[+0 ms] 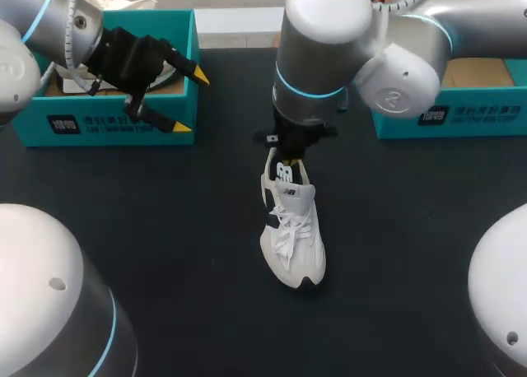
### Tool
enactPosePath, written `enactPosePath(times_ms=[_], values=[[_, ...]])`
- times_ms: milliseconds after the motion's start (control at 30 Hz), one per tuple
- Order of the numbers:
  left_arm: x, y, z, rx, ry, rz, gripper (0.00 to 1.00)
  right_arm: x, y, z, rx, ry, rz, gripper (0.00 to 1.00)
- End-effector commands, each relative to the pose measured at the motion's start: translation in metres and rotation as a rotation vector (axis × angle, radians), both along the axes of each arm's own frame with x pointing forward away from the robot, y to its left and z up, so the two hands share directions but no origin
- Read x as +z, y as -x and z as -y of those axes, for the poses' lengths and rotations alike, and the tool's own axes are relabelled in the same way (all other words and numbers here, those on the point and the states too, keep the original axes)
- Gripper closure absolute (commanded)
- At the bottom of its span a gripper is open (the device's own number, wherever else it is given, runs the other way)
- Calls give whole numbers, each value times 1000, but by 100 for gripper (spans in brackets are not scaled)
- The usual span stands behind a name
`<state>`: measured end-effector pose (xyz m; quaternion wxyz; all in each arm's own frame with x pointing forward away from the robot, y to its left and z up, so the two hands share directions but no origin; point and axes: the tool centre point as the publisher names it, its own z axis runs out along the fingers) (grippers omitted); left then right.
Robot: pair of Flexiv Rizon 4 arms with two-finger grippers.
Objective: Take the shoe out of the shoebox, open the shoe tongue, remove and reinsert the insole, then place the shoe into the shoebox
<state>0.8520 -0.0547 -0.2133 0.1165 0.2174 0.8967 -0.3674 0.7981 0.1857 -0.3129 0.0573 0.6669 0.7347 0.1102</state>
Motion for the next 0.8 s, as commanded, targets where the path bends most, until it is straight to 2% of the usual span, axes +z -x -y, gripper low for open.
enactPosePath(times_ms=[33,333,533,667,800], values=[[0,1,0,0,-3,1,0,-19,5,-2,-4,-19,2,100],[0,1,0,0,-3,1,0,-56,-5,0,-19,12,-17,100],[0,1,0,0,-3,1,0,-75,-6,-6,-1,26,-64,100],[0,1,0,0,-3,1,0,-74,-4,-2,-12,41,-62,100],[0,1,0,0,-3,1,0,-53,-5,2,-18,83,-24,100]])
